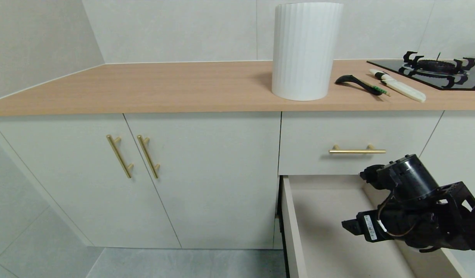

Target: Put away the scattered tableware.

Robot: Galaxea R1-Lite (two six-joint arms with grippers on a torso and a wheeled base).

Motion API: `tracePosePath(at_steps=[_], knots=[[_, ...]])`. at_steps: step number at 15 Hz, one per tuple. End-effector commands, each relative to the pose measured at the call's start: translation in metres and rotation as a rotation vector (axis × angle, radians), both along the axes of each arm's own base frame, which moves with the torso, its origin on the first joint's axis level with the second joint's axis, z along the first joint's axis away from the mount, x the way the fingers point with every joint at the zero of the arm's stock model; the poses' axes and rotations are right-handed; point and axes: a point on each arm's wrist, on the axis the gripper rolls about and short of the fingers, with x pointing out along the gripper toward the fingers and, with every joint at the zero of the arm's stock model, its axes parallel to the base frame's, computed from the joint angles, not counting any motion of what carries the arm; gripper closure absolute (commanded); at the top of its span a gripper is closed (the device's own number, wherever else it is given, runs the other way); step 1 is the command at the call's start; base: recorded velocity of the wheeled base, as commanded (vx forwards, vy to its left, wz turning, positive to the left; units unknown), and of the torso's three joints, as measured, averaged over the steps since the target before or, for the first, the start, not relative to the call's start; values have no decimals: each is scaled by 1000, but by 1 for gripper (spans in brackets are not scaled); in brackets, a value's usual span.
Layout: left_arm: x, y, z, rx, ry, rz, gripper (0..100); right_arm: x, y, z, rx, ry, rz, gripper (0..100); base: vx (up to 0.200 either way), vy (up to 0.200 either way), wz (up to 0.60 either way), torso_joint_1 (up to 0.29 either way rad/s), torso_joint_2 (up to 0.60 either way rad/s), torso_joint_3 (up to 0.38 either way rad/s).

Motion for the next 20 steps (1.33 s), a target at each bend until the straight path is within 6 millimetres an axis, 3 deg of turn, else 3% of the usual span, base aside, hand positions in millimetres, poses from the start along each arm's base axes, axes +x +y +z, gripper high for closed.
tracePosePath(at_steps=[1,8,20], knots=[[0,0,0,0,1,2,0,0,-1,0,1,-6,-4,0,0,0,0,0,0,0],[0,0,0,0,1,0,0,-1,-5,5,0,-30,-24,0,0,0,0,44,-143,-143],[0,0,0,0,1,0,0,-1,-3,5,-9,-41,-21,0,0,0,0,159,-469,-278]])
